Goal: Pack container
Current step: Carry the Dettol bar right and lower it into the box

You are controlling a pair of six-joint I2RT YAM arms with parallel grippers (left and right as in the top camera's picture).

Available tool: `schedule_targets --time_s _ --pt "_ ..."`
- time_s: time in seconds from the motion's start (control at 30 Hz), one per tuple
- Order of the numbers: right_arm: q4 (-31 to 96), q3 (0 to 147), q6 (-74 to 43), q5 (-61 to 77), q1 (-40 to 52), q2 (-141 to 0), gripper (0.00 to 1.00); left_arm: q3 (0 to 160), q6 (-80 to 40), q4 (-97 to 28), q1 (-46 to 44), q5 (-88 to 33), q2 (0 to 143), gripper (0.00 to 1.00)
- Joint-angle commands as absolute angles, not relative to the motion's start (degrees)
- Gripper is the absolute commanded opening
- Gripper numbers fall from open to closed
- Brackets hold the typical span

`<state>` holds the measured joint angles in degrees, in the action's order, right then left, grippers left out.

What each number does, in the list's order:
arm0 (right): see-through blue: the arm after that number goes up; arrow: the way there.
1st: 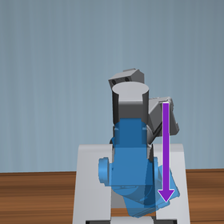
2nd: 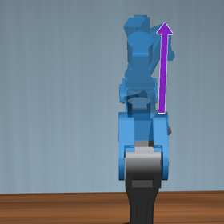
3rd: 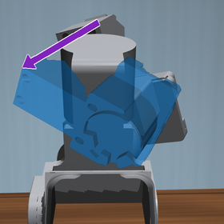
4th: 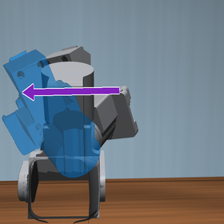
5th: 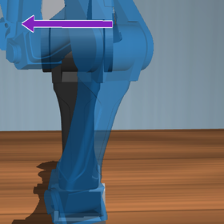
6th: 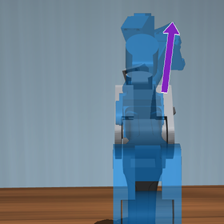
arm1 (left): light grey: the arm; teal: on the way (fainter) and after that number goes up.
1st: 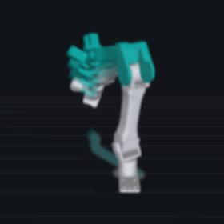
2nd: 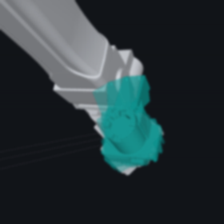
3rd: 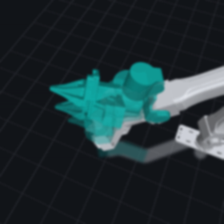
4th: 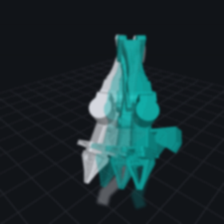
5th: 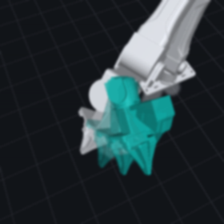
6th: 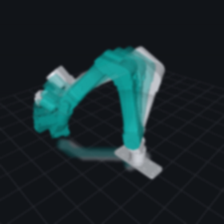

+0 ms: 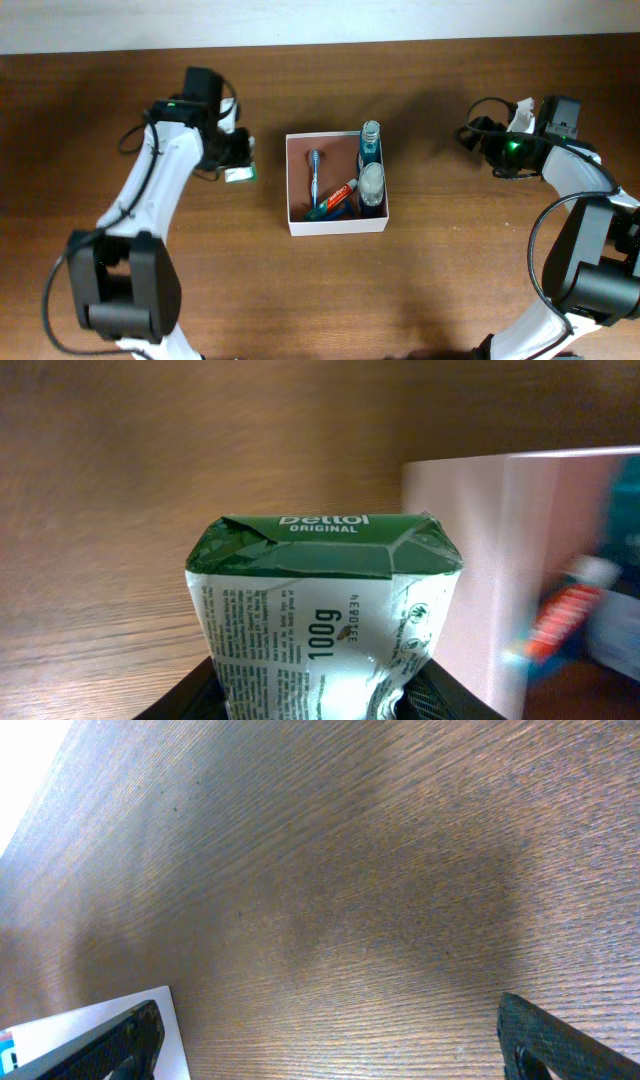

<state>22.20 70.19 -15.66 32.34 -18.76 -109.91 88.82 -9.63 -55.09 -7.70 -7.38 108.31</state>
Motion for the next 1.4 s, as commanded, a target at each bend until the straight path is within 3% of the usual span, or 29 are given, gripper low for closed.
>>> schedule_targets --time_s 0.0,0.27,0.4,0.6,1.37 --pt "22.0 70.1 -15.3 32.1 -18.8 -110.1 0.98 92.3 -12.0 -54.2 -14.3 -9.2 101.0 0.34" --pt "22.0 70.1 -15.3 32.1 -18.8 -110.1 0.98 92.3 -17.0 -50.1 -23.1 -9.0 100.3 0.3" --pt "22.0 70.1 -15.3 32.1 -18.8 -110.1 0.98 92.1 -19.9 -48.7 -30.4 -0.9 100.5 0.3" --pt "22.0 70.1 -15.3 32.1 -18.8 -110.1 0.98 92.1 -23.3 -48.0 -34.2 2.9 103.4 0.3" --pt "22.0 70.1 -15.3 32.1 -18.8 -110.1 0.98 92.0 -32.2 -47.1 -34.3 6.5 117.4 0.3"
